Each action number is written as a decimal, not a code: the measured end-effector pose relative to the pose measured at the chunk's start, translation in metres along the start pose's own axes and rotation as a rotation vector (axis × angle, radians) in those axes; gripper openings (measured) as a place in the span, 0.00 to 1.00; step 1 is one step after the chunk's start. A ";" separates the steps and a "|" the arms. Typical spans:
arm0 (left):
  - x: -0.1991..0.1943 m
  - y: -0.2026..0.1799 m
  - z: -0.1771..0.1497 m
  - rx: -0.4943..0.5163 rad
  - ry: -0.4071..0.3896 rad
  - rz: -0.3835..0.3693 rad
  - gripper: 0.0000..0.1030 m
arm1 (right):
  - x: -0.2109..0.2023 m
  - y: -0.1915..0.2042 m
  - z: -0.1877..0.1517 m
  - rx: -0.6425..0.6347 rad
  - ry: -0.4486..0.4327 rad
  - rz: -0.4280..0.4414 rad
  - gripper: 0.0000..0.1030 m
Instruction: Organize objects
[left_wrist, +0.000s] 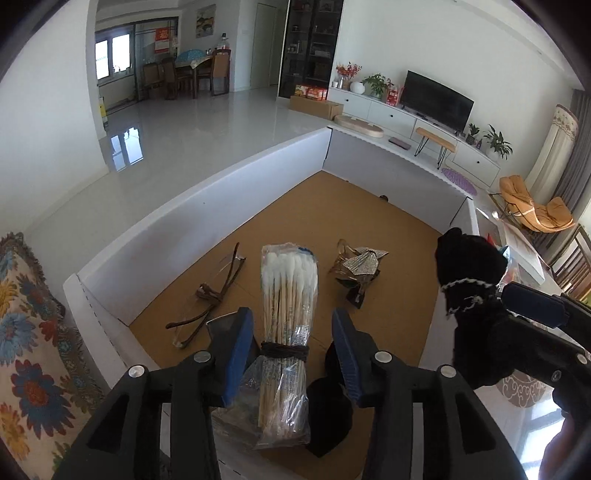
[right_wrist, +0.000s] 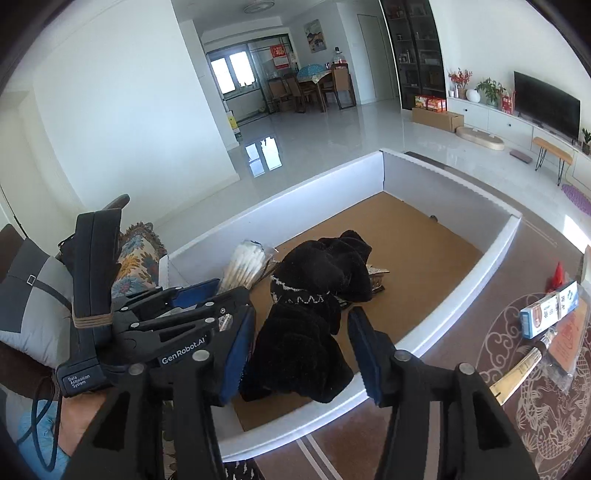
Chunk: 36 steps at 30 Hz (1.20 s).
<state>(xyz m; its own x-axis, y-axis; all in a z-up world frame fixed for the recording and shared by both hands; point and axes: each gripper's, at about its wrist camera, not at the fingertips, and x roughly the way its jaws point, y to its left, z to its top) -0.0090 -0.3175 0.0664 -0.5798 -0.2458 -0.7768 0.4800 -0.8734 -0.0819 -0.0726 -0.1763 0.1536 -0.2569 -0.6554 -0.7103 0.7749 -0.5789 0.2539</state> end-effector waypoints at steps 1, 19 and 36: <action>0.001 0.002 -0.003 0.003 -0.002 0.028 0.70 | 0.011 -0.001 0.000 0.019 0.019 0.001 0.73; -0.056 -0.118 -0.063 0.170 -0.166 -0.171 0.84 | -0.114 -0.216 -0.219 0.246 0.013 -0.597 1.00; -0.067 -0.195 -0.090 0.345 -0.151 -0.228 0.84 | -0.146 -0.238 -0.276 0.343 0.006 -0.673 1.00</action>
<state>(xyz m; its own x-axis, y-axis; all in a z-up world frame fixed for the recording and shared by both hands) -0.0051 -0.0927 0.0784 -0.7477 -0.0668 -0.6607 0.0956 -0.9954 -0.0076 -0.0597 0.1909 0.0160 -0.6073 -0.1051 -0.7875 0.2280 -0.9726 -0.0460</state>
